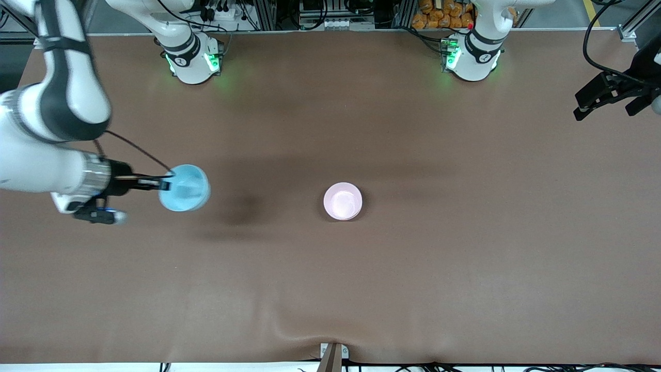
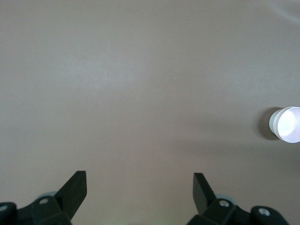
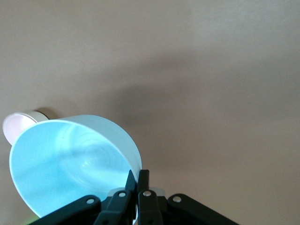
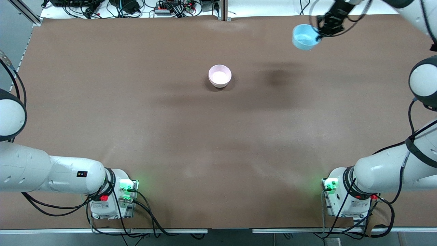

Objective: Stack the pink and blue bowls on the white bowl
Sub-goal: 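Lift and carry the blue bowl with the right gripper toward the pink bowl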

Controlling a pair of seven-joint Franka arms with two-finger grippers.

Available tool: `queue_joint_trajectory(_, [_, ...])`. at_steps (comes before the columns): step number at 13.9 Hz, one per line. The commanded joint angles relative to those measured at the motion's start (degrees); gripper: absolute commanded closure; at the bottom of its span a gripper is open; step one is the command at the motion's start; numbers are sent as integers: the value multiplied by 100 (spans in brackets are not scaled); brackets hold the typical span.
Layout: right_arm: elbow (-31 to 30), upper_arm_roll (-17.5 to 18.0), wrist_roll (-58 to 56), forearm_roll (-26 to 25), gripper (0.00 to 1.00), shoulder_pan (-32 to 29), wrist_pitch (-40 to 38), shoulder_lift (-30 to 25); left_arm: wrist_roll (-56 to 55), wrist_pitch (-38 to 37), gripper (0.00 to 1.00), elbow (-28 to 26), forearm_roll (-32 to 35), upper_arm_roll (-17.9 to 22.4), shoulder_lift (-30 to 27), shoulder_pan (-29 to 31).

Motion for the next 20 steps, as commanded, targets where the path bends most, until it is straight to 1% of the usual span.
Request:
queue_joint_trajectory(1, [33, -55, 1038, 95, 100, 544, 365, 12, 75, 108, 0, -41, -109, 26, 10, 6])
queue_joint_trajectory(4, [33, -55, 2233, 104, 100, 1116, 857, 196, 58, 91, 0, -59, -117, 34, -16, 41])
queue_joint_trajectory(6, [33, -46, 2771, 113, 100, 1424, 1227, 389, 119, 64, 0, -76, -117, 69, -51, 50])
queue_joint_trajectory(9, [33, -46, 3290, 183, 100, 1758, 1684, 662, 84, 73, 0, -59, -117, 78, -60, 77])
queue_joint_trajectory(12, [33, -55, 3642, 692, 100, 2110, 2474, 995, 110, 82, 0, -129, -117, 78, -51, 208])
queue_joint_trajectory(18, [-2, -64, 4766, 702, 100, 2953, 3635, 1646, 110, 90, 0, -199, -117, 78, -51, 209])
queue_joint_trajectory(20, [-37, -81, 4996, 675, 100, 3139, 3786, 1734, 110, 99, 0, -226, -117, 78, -51, 209])
